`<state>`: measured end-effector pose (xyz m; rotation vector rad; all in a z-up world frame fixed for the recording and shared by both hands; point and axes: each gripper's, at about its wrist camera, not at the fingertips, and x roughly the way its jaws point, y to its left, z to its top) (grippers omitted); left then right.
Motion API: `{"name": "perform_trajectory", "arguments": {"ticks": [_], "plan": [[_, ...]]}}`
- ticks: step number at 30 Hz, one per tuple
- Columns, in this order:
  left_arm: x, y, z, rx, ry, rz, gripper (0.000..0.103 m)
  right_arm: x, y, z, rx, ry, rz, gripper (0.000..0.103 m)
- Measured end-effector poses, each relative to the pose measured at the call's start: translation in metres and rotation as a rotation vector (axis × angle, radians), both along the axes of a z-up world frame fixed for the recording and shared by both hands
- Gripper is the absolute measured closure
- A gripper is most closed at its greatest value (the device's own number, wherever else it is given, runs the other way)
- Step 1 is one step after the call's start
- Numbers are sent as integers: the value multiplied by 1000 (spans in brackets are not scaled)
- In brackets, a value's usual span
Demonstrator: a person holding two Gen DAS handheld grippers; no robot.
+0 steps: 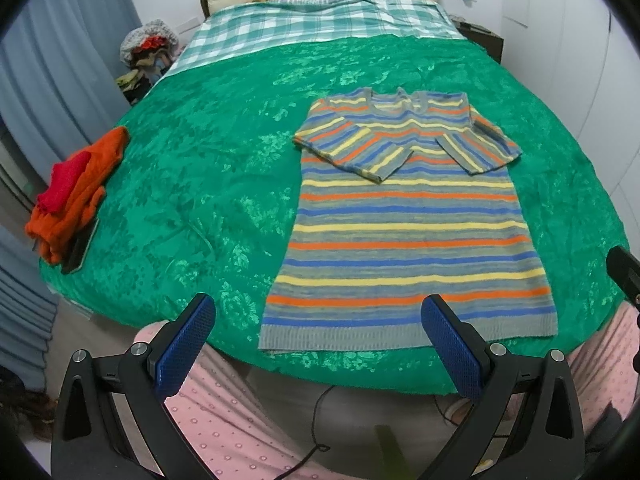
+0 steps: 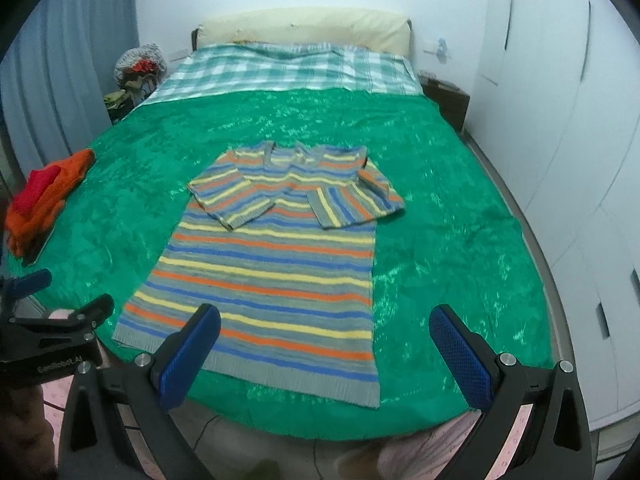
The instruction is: Fold small clothes
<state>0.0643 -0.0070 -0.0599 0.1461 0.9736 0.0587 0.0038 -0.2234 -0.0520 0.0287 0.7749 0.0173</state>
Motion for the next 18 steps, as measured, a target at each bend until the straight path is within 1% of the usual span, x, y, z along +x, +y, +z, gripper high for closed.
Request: {"name": "perform_trajectory", "arguments": {"ticks": [3,7,12,13,18], "plan": [[-1,2,-1,2,1,2,0,0,5,0,-42,-26,22,0],[-2,2,-2,7,2,4,0,1,5,-5,-35,-21,37,0],[-1,1,-4,11,10,4,0,-1,15,-13,-100,-12,98,0],[0,1,-5,13,12,4,0,-1,16,-14,-101,-7,104,0],[0,-3,-7,19,17,0,0,2,13,-19,-48,42,114,0]]}}
